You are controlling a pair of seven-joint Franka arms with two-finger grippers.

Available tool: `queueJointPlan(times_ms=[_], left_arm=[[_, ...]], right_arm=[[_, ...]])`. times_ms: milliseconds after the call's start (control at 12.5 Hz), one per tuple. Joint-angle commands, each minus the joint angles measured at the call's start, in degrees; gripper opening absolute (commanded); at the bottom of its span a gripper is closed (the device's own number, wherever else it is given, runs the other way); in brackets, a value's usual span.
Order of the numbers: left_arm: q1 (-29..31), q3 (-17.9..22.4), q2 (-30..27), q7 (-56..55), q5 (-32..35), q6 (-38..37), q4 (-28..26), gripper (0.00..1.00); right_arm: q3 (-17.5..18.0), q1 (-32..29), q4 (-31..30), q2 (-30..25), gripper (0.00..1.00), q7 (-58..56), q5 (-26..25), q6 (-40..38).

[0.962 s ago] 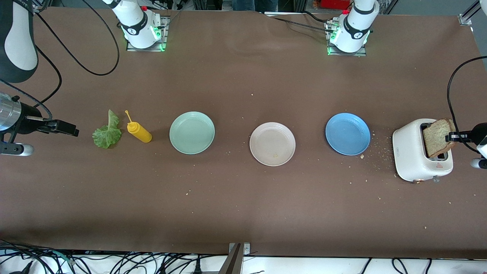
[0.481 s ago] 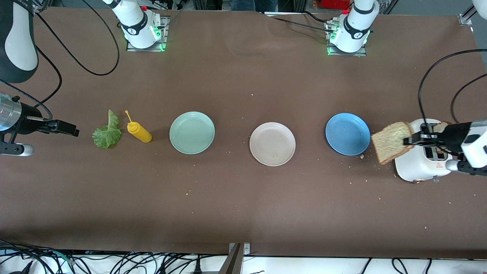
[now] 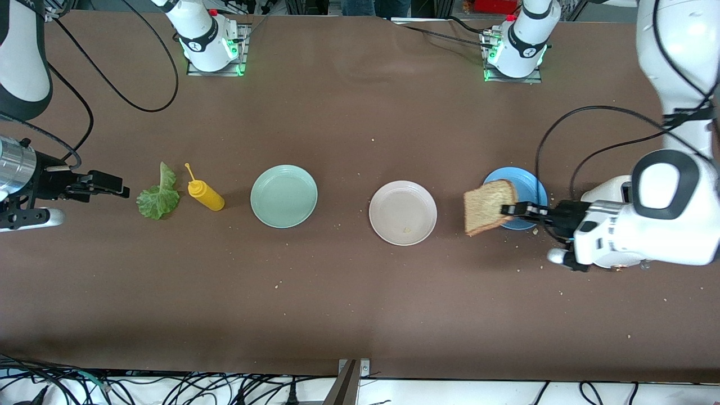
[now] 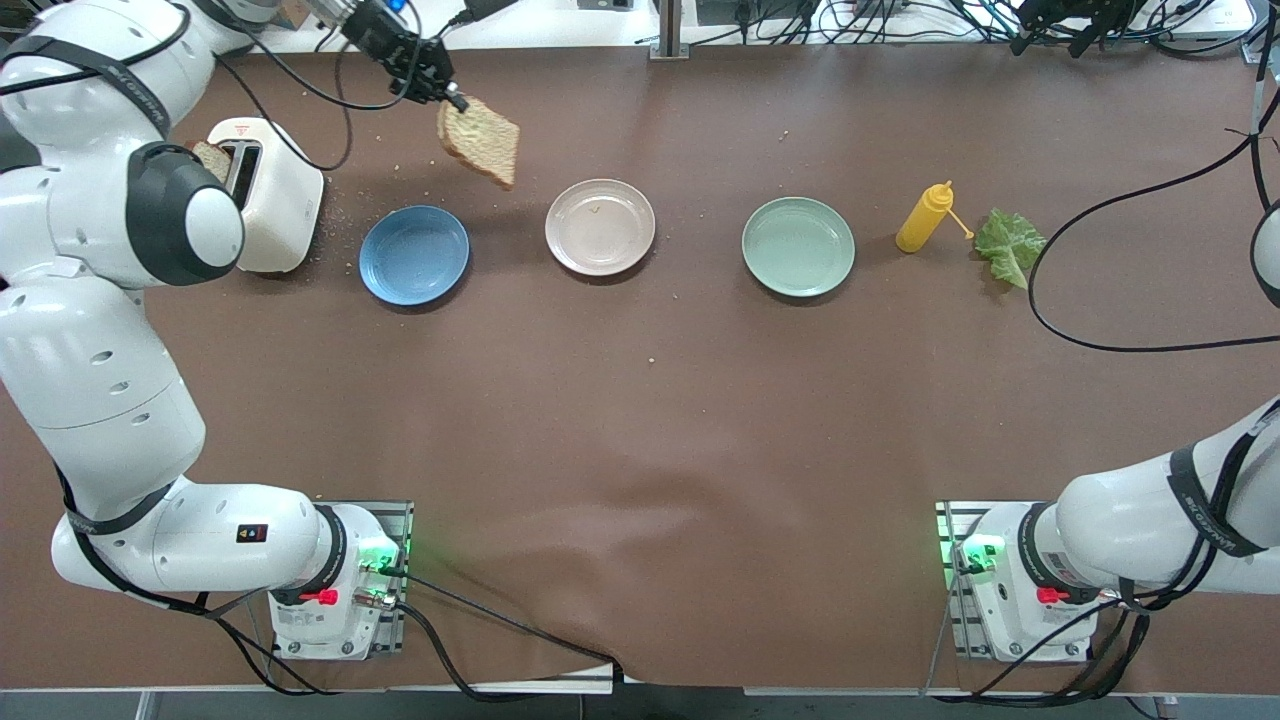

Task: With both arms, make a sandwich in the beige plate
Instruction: 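Carry the bread to the beige plate while the right gripper reaches the mustard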

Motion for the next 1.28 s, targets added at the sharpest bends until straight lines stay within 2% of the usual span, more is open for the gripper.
queueJointPlan(times_ms=[0, 160, 321, 641, 721, 882, 1202], left_arm=[[-2.38, 0.53, 1.25, 0.76, -7.08, 2.65, 0.54, 0.0], [-4.92, 0.53, 2.56, 1.03, -7.28, 5.66, 0.54, 0.0], [-6.69, 0.53, 2.66, 1.12, -7.71, 10.56, -3.48, 0.0], [-8.1, 0.45, 4.4, 0.94, -12.19, 11.99, -5.62, 0.0], [-8.54, 0.53, 5.89, 1.03, -13.51, 12.34, -5.53, 0.0], [-9.16, 0.53, 6.96, 1.03, -13.61, 12.52, -5.79, 0.0], [-10.56, 0.53, 8.98, 2.17, -15.18, 12.52, -6.49, 0.0]], right_arm=[[-0.09, -2.1, -1.8, 0.19, 1.0, -15.49, 3.76, -0.69], [-0.18, -4.03, -2.78, 1.33, 1.0, -27.45, 5.26, -0.51], [-0.18, -5.96, -3.91, 2.56, 1.0, -39.22, 7.89, -0.69], [-0.18, -9.31, -6.99, 5.89, 1.0, -59.02, 13.78, -1.38], [-0.18, -10.45, -7.08, 7.38, 1.0, -60.1, 16.49, -2.26], [-0.18, -11.25, -7.09, 9.15, 1.0, -63.08, 18.36, -2.44], [-0.53, -12.65, -11.74, 10.12, 1.0, -72.04, 25.65, -0.95]])
